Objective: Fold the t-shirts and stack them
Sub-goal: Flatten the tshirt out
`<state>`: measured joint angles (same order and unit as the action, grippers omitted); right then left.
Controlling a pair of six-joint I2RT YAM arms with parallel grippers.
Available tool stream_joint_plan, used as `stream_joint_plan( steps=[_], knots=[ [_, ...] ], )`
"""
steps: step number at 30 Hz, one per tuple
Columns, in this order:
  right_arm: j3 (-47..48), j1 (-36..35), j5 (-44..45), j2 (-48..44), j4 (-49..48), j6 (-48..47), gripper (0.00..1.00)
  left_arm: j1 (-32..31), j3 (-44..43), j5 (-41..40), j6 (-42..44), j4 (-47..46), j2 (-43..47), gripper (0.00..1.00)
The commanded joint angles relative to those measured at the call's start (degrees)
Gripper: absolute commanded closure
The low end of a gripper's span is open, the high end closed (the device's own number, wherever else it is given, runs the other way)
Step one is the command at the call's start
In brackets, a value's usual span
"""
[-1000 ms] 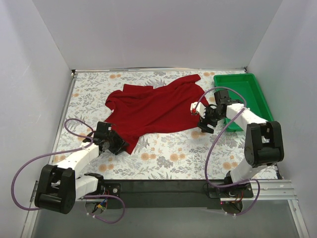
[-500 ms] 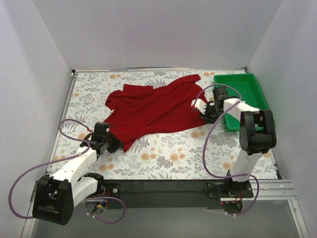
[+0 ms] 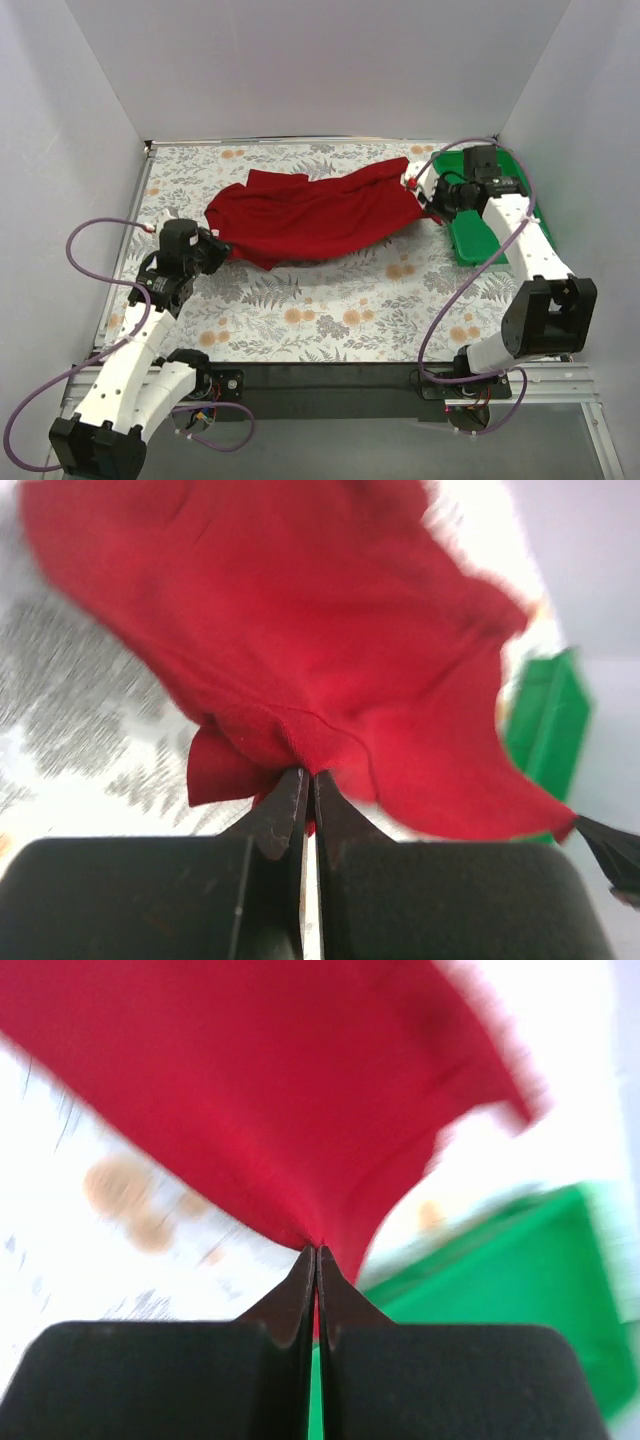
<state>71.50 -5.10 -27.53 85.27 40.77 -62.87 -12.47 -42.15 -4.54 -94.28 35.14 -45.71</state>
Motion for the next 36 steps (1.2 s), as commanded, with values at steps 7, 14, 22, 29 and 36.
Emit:
stream_joint_plan(
  steps=[7, 14, 22, 29, 36],
  knots=[
    [66.8, -2.0, 7.2, 30.9, -14.0, 34.5, 0.99, 12.0, -53.6, 13.8, 2.2, -18.8, -45.0, 1.0],
    [71.0, -1.1, 14.7, 23.5, -37.0, 44.8, 0.99, 12.3, -81.2, 21.7, 2.2, -26.9, -51.7, 1.0],
    [40.0, 1.9, -0.3, -2.3, -34.6, 43.9, 0.99, 12.3, -45.5, 20.2, 6.1, -30.0, -17.9, 1.0],
    [-1.2, 2.1, -22.2, -19.6, -17.2, 19.6, 0.99, 12.3, -6.7, 28.3, 5.1, -24.4, -4.0, 1.0],
    [-29.6, 2.1, -16.9, -34.1, 1.8, -5.3, 0.99, 11.2, 13.3, 33.5, 2.4, -7.9, 5.5, 1.0]
  ],
)
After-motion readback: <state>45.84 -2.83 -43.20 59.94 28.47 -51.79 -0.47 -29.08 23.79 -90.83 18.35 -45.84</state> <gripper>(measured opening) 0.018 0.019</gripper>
